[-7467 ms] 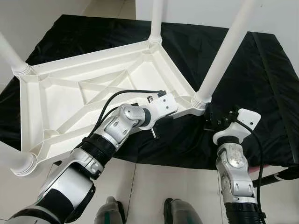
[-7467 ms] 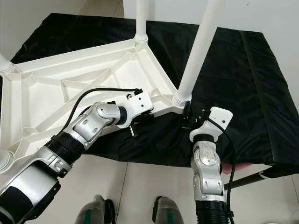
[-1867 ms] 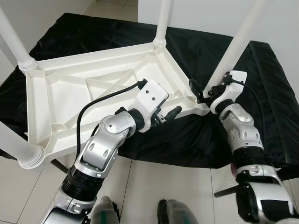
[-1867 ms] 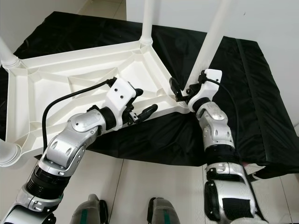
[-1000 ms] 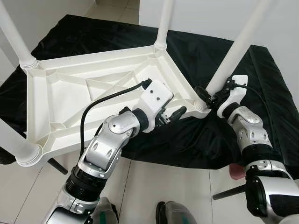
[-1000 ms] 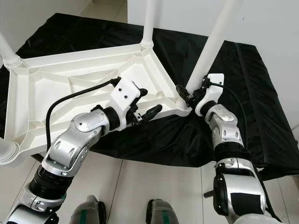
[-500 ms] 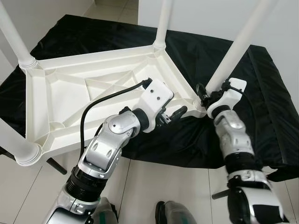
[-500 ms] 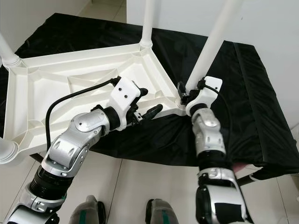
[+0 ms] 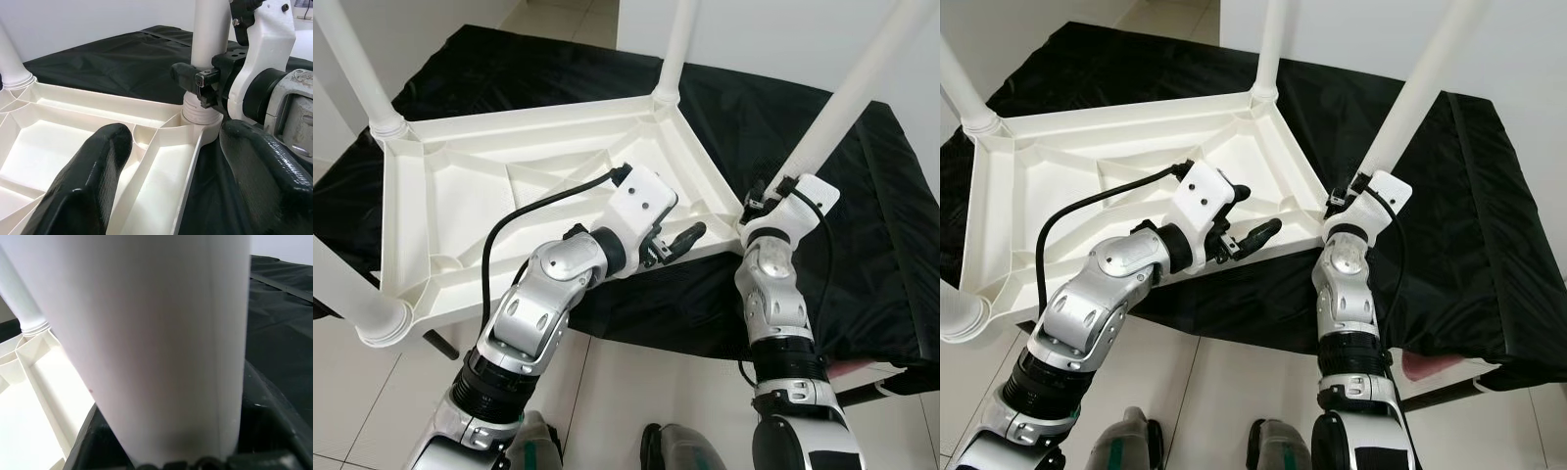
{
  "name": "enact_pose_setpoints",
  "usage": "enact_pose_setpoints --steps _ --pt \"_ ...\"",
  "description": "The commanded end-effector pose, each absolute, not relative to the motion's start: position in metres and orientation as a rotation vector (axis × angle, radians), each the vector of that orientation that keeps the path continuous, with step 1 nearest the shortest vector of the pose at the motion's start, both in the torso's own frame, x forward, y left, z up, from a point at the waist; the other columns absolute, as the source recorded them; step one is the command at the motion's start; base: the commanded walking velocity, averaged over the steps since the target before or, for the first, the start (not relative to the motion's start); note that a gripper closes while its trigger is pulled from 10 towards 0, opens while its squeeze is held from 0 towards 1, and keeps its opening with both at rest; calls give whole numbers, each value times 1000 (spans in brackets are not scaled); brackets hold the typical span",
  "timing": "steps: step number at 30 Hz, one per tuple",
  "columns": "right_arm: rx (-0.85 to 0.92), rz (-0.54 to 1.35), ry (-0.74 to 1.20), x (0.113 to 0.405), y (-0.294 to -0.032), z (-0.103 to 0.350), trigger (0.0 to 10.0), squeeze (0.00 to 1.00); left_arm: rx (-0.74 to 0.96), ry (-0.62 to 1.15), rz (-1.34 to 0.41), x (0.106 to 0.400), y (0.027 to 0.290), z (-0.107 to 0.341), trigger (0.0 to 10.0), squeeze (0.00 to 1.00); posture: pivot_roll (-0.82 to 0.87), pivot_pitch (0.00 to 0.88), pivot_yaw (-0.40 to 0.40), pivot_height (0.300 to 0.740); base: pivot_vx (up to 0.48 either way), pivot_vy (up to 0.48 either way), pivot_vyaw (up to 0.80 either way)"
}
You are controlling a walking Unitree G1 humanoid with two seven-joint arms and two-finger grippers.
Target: Building children table
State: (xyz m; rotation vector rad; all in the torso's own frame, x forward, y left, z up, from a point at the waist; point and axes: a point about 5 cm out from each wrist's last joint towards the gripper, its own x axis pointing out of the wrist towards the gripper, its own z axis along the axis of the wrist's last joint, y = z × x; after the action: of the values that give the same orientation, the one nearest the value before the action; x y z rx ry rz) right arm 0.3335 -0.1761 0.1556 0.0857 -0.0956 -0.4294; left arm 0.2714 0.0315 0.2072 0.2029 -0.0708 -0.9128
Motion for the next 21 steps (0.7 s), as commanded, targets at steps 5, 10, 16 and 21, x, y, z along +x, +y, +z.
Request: enact_pose_setpoints --steps 5,10,16,21 --pt "64 -470 -34 329 -183 143 0 0 197 -69 -884 271 33 208 10000 0 -35 55 -56 740 0 0 0" --pt "66 -392 -15 334 -181 141 10000 1000 194 -70 -887 271 32 208 10000 0 -37 52 -53 740 0 0 0" --pt "74 -313 -61 335 -185 144 10000 1000 197 -69 -887 271 32 208 10000 0 -36 47 -54 740 0 0 0" --pt "82 -203 -75 340 -189 149 10000 1000 199 -68 -887 271 32 208 10000 0 -34 44 -57 740 0 0 0"
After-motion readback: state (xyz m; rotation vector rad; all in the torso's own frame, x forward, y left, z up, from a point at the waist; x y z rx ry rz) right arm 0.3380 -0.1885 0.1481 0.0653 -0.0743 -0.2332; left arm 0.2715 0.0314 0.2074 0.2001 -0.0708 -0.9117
